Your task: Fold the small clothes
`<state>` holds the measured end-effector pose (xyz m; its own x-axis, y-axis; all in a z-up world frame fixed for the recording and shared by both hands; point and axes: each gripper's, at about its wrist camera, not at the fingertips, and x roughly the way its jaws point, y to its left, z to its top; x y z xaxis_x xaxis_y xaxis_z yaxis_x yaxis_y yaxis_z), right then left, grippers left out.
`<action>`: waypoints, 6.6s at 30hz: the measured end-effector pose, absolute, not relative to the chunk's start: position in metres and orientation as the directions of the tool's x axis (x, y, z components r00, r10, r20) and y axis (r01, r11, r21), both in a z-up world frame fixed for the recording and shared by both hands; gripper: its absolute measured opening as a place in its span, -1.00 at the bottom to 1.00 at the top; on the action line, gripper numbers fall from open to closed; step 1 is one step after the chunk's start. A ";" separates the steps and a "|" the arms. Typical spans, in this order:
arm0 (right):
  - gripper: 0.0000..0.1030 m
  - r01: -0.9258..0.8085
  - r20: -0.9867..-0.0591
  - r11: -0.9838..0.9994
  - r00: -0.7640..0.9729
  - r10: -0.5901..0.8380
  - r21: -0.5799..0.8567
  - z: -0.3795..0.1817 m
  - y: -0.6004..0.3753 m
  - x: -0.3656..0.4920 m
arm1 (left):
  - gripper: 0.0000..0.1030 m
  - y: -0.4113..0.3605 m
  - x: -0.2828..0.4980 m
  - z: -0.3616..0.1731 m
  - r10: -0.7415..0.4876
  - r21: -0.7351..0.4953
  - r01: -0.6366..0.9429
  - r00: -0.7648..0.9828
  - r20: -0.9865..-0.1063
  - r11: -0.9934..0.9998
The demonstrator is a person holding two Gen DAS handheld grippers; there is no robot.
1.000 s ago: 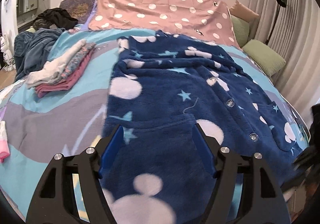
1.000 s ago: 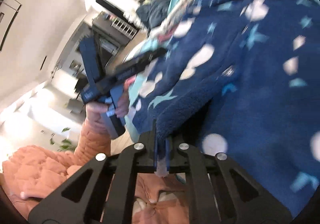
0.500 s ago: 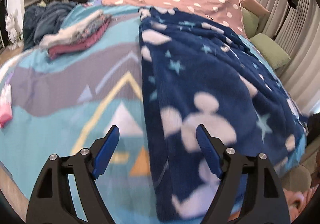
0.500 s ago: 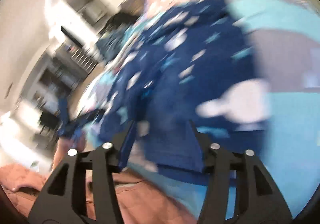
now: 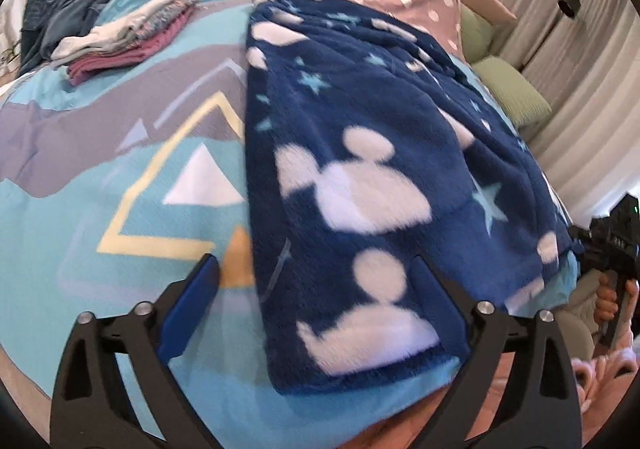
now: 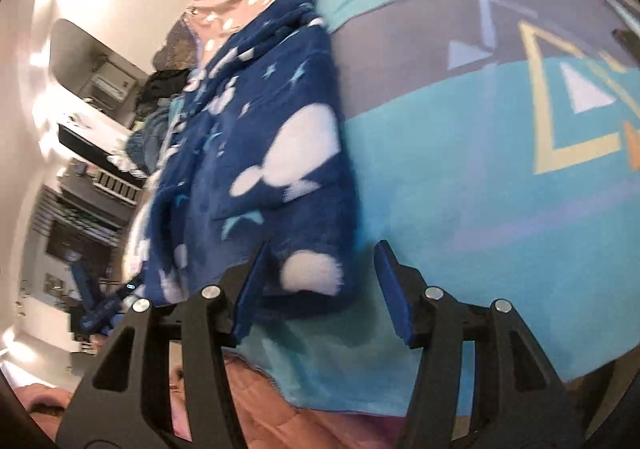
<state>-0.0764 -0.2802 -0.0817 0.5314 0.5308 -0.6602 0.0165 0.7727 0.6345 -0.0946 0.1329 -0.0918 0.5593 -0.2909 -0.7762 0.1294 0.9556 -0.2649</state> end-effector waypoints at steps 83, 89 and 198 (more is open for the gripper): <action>-0.76 -0.345 -0.195 0.638 0.760 0.620 0.688 0.063 -0.299 -0.057 | -0.78 0.120 -0.065 0.055 -0.456 -0.335 0.338 0.798 -0.393 0.879; -0.76 -0.344 -0.195 0.650 0.768 0.610 0.678 0.068 -0.298 -0.031 | -0.77 0.117 -0.043 0.063 -0.441 -0.320 0.330 0.810 -0.386 0.888; -0.13 -0.054 -0.622 0.869 0.677 0.394 0.491 -0.010 -0.264 0.281 | 0.13 0.155 0.286 0.003 -0.466 -0.575 0.084 0.686 -0.559 0.814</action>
<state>0.2808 -0.2644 -0.0102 0.6766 0.3937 -0.6222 -0.0544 0.8695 0.4910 0.2856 0.1546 0.0030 0.6860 -0.4657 -0.5591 0.0844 0.8141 -0.5745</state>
